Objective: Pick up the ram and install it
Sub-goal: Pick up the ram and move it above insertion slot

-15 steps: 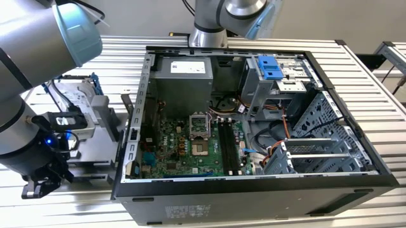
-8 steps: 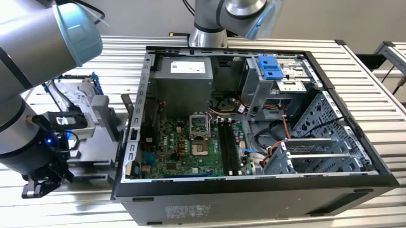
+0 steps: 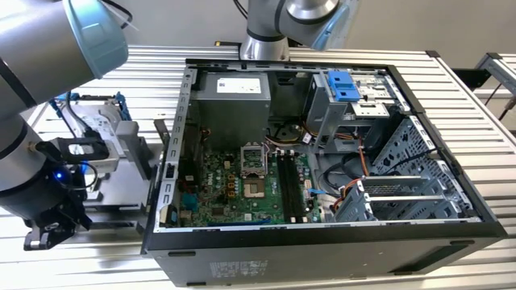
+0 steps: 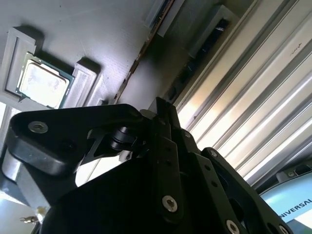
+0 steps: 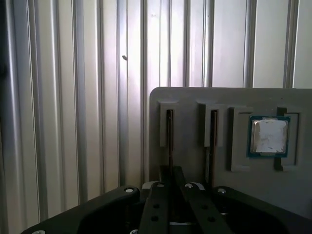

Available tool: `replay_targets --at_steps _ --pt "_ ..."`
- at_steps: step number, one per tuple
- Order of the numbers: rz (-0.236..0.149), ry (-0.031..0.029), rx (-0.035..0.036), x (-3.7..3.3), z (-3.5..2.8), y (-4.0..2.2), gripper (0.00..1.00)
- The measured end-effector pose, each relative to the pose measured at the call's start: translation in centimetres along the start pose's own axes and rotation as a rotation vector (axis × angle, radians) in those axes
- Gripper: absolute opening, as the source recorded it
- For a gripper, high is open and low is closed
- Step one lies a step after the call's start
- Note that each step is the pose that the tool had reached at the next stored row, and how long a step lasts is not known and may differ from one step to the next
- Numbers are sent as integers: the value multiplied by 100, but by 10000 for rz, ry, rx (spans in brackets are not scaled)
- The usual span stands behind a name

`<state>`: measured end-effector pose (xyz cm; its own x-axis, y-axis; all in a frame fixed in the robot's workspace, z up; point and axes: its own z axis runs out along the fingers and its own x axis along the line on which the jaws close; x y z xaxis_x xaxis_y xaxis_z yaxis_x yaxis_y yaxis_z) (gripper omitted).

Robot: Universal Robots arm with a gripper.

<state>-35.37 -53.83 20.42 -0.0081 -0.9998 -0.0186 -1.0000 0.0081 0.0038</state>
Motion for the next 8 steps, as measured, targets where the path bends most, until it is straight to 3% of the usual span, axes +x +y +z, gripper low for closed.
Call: replay_targets --at_steps 8 --pt "0 1 -1 -4 -204 1 0"
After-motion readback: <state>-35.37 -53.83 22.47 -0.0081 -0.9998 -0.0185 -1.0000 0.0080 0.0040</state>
